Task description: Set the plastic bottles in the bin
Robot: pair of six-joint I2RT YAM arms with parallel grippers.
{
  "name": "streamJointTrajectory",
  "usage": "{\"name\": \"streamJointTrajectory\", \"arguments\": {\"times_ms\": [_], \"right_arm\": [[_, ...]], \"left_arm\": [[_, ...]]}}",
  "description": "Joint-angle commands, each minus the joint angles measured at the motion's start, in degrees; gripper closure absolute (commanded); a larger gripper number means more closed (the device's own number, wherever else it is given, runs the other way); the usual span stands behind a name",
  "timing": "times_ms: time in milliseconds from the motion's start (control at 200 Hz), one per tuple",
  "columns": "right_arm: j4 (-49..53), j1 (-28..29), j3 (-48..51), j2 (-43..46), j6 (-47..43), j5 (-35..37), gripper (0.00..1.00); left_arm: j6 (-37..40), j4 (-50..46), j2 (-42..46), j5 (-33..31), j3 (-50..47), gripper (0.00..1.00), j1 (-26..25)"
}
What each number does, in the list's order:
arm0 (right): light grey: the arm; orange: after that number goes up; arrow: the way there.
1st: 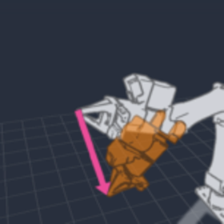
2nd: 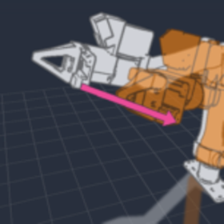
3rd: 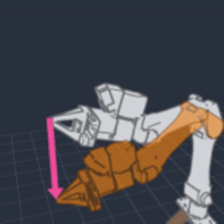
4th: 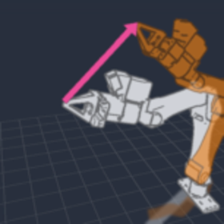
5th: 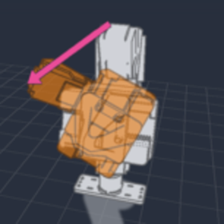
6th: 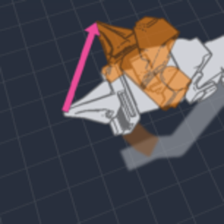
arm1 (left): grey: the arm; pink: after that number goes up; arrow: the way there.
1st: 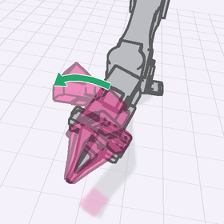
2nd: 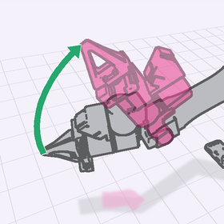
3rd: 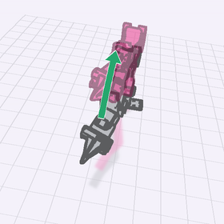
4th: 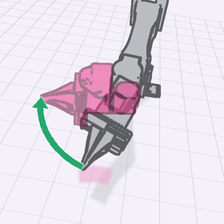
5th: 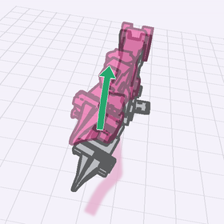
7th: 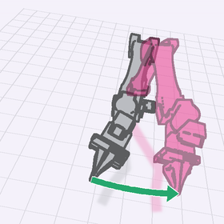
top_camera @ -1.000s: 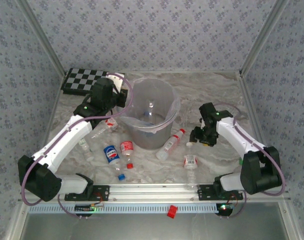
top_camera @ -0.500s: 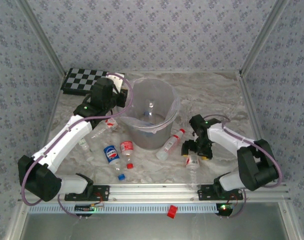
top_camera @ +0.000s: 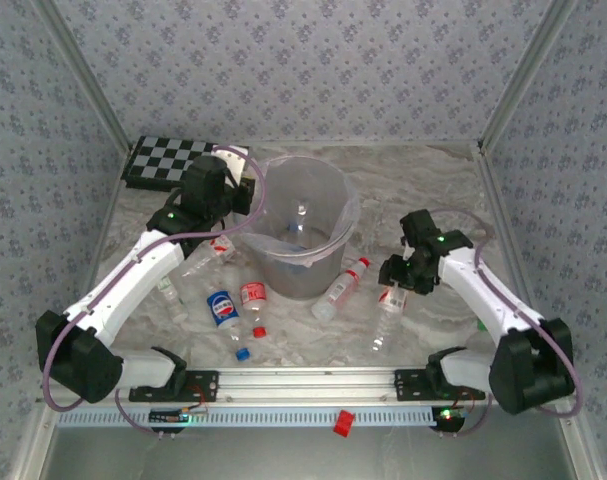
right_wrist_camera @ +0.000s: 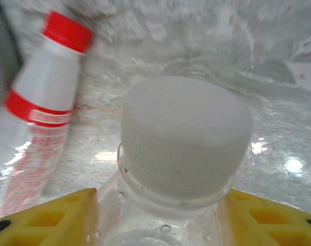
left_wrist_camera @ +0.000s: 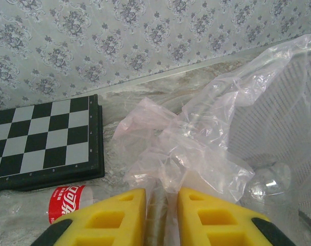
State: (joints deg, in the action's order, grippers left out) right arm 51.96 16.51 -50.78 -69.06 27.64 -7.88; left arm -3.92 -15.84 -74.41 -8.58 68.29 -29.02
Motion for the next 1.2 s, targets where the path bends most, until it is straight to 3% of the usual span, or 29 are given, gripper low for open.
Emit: {"name": "streamJointTrajectory", "arguments": {"times_ms": [0, 190, 335, 425, 650, 885, 1040, 1194], "right_arm": [[6.36, -0.92, -6.76, 3.7, -1.64, 1.61, 0.51], [15.36, -2.02, -30.84, 5.66, -7.71, 10.78, 0.56], [9.88, -2.88, -41.84, 6.75, -8.62, 14.13, 0.66], [3.59, -3.05, -46.24, 5.84, -7.92, 12.0, 0.71], [-20.99, -1.48, -45.0, 4.42, 2.15, -2.95, 0.74], [-21.67, 9.55, -52.88, -5.45, -2.3, -2.04, 0.75], [-14.98, 18.13, -55.09, -13.57, -9.86, -0.05, 0.75], [-5.72, 22.82, -54.88, -18.64, -16.19, 5.41, 0.76]], "left_arm": [[0.58, -4.19, -0.11, 0.03, -0.7, 0.77, -0.16], [0.47, -4.19, 0.24, 0.12, -0.7, 0.77, -0.1], [0.39, -4.07, 0.42, 0.22, -0.7, 0.77, -0.14], [0.34, -4.12, 0.52, 0.29, -0.7, 0.77, -0.14], [0.11, -3.95, 0.94, 0.38, -0.79, 0.77, -0.23], [0.24, -3.98, 1.02, 0.2, -0.7, 0.77, -0.34], [0.27, -3.97, 1.21, 0.23, -0.79, 0.77, -0.36], [0.52, -3.93, 1.12, -0.4, -0.88, 0.77, -0.42]]}}
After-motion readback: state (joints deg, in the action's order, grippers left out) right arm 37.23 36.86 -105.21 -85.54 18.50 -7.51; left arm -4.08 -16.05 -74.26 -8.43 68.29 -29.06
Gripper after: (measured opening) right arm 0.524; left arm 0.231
